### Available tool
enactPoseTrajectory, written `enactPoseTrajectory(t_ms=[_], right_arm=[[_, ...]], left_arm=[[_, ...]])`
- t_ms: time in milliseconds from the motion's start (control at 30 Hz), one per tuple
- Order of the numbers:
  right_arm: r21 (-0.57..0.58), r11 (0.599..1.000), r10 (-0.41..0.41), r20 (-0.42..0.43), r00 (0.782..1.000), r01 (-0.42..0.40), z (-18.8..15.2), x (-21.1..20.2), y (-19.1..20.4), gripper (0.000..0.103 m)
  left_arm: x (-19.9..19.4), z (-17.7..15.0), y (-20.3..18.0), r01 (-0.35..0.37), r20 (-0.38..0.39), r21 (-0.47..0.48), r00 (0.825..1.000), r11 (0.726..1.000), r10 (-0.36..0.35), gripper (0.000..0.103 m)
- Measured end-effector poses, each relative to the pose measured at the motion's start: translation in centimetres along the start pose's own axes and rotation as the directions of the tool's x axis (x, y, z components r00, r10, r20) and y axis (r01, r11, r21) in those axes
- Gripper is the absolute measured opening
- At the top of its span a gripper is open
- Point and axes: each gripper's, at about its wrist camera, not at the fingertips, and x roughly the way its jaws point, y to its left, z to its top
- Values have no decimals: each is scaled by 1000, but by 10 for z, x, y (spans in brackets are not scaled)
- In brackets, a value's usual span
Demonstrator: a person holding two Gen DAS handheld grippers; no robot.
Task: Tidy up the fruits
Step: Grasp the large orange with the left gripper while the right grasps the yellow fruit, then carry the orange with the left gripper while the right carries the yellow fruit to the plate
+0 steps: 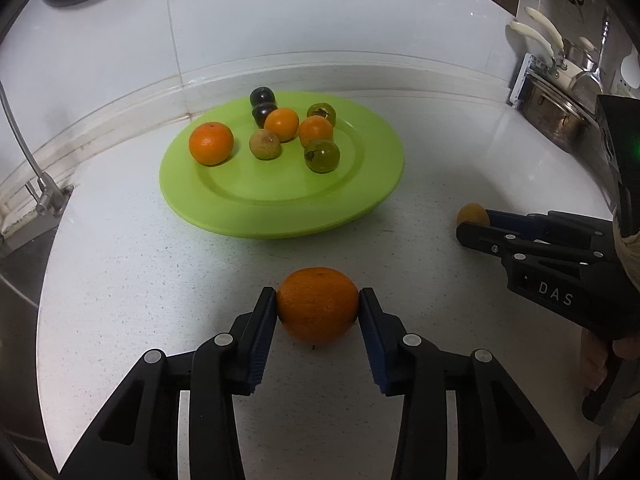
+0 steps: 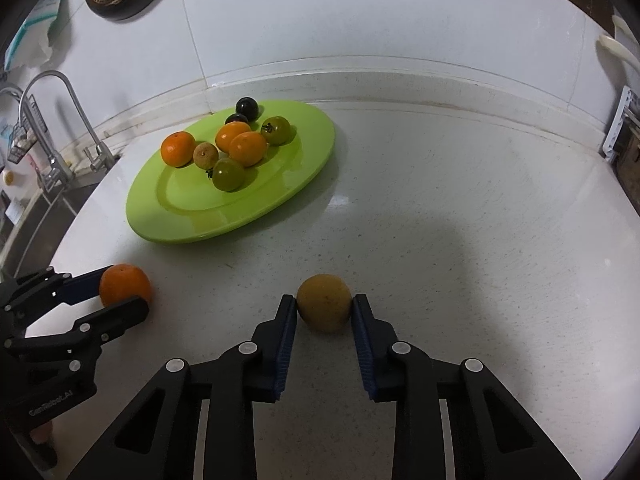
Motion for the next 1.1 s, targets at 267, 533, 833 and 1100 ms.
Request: enactPoseTrajectory(t_ms=[267, 533, 833, 1100], right_arm=[[7, 1000, 4, 10, 1000, -4, -2, -7, 3, 29], [14, 1000, 15, 52, 999, -15, -1, -28, 14, 29], [-5, 1000, 31, 114, 993, -31, 6, -57, 34, 29], [-27, 998, 54, 157, 986, -51, 13, -76, 51, 29]], left_arm=[[-5, -1, 0, -2, 10, 5, 1000, 1000, 2, 41], [-25, -2, 2, -7, 52, 16, 999, 1000, 6, 41], [-58, 0, 9, -16, 113, 14, 993, 1000, 14, 41], [-85, 0, 17, -33, 161, 11, 986, 999, 31, 41]])
